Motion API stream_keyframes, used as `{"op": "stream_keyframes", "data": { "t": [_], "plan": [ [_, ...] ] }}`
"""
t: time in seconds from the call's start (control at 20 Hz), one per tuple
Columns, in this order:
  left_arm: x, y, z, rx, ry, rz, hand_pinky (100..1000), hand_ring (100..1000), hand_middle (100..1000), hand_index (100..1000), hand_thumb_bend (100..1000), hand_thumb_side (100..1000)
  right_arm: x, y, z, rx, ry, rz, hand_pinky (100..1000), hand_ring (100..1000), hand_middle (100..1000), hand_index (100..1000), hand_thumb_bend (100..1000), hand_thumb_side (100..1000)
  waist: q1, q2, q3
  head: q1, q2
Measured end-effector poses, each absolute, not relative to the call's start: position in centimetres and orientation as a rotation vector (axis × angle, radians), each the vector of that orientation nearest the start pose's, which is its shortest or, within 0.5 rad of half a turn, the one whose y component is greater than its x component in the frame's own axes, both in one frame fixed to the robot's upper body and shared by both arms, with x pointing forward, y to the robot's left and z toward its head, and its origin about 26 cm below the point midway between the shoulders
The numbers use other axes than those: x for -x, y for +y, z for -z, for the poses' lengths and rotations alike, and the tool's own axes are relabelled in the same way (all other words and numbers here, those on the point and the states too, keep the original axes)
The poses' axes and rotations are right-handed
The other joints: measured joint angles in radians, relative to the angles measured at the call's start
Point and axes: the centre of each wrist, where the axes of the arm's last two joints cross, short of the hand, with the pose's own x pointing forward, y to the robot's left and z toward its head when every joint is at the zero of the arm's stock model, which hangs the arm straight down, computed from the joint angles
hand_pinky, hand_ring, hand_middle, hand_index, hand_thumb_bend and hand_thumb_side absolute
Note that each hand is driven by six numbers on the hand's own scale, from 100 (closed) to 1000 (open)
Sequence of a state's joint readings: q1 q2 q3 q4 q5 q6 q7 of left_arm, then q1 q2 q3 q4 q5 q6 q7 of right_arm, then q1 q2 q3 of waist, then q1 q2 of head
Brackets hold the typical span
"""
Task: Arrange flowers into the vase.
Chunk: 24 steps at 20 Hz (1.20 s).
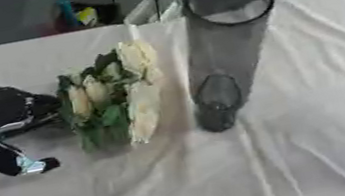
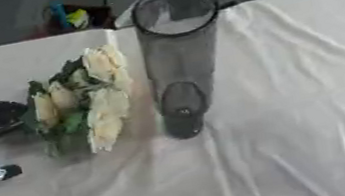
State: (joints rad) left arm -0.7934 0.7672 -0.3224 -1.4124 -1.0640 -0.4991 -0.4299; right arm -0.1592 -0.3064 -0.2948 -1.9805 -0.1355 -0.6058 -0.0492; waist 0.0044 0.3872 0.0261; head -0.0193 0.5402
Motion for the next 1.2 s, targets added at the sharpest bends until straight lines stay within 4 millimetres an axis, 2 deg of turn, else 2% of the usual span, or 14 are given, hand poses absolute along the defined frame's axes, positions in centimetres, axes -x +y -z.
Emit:
{"op": "stream_keyframes", "data": {
  "t": [0.1,0.2,0.35,0.4,0.6,1.0,1.2],
  "plan": [
    [-41.0,30.0,-25.6,1.523,1.564,-2.649,747,766,903,1000,377,856,-27.6,-34.5,-17.7,-0.418,3.455,0.096,756,900,373,526,100,963,0.000,0.000,0.000,0.000,-0.001],
    [-41.2,30.1,-25.3,1.542,1.582,-2.636,739,785,944,1000,283,848,-27.6,-34.5,-17.7,-0.417,3.456,0.099,757,904,372,526,100,963,0.000,0.000,0.000,0.000,-0.003],
    [-41.1,30.1,-25.2,1.537,1.611,-2.622,739,791,952,1000,264,848,-27.6,-34.5,-17.7,-0.414,3.458,0.103,757,904,372,526,100,964,-0.001,0.000,0.000,0.000,-0.004],
    [-41.1,30.0,-25.2,1.529,1.627,-2.619,732,796,967,1000,209,830,-27.6,-34.5,-17.7,-0.414,3.458,0.104,758,907,370,525,100,965,-0.001,0.000,0.001,0.000,-0.004],
    [-40.3,29.6,-25.7,1.495,1.725,-2.583,720,797,986,1000,150,823,-27.6,-34.5,-17.6,-0.414,3.463,0.111,759,908,369,525,100,966,-0.001,0.000,0.006,-0.001,-0.004],
    [-38.0,28.9,-28.6,1.486,1.842,-2.517,722,806,975,1000,128,784,-27.6,-34.3,-17.5,-0.400,3.472,0.126,763,912,368,533,100,967,-0.001,0.000,0.011,-0.002,-0.004],
    [-37.6,28.9,-29.3,1.520,1.860,-2.511,724,812,974,1000,122,790,-27.7,-34.2,-17.5,-0.396,3.474,0.131,764,912,367,534,100,968,-0.002,0.000,0.011,-0.002,-0.004]
  ]
}}
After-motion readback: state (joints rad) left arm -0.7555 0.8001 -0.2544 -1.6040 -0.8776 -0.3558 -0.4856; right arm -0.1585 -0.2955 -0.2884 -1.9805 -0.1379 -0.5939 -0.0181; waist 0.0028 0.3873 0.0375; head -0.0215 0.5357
